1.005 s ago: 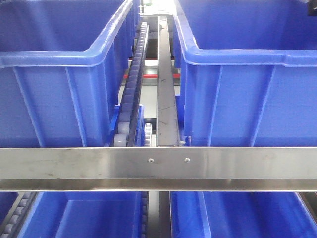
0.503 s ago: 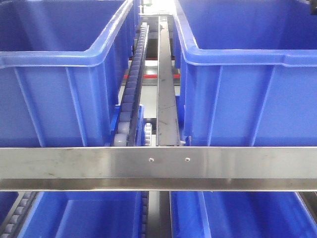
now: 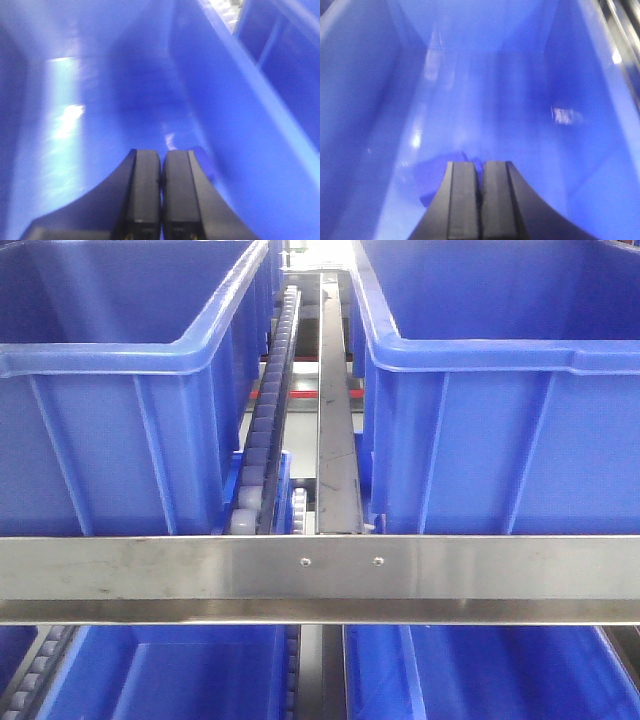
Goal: Pick and sort blue part to right shelf
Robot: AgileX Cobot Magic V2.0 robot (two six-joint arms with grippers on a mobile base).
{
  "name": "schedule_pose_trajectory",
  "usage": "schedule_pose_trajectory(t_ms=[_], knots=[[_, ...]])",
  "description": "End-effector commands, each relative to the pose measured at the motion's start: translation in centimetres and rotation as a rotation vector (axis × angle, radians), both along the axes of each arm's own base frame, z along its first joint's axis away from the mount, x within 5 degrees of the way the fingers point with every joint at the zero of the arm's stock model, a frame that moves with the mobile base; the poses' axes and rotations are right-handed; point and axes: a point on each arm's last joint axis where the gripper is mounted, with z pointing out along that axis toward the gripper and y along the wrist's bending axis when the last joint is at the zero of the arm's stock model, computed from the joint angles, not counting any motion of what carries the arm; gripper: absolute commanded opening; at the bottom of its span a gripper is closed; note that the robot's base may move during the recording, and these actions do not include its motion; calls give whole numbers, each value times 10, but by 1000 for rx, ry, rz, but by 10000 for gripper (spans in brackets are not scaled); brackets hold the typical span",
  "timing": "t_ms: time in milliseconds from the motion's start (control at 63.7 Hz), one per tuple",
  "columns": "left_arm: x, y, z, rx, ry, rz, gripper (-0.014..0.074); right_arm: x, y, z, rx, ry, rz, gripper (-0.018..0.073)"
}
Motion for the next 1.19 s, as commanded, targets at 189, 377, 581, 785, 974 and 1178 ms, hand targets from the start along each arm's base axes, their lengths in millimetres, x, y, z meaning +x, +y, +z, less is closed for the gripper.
schedule_pose_trajectory(t_ms=[189,377,581,785,974,1178], knots=[[-36,44,34,-119,-186,205,133,-36,-4,15,10,-236,-12,54],[-89,52,18,-124,-260,241,133,-79,-6,-9,12,-292,-12,54],[-139,54,-19,-129,-295,241,133,-118,-7,-31,15,-349,-12,54],[-167,54,-45,-136,-338,238,133,-144,-8,-38,18,-416,-12,54],[-175,55,-45,-142,-379,236,133,-148,-9,-37,19,-436,-12,54],[-175,54,-46,-141,-367,229,133,-148,-9,-37,19,-436,-12,54]])
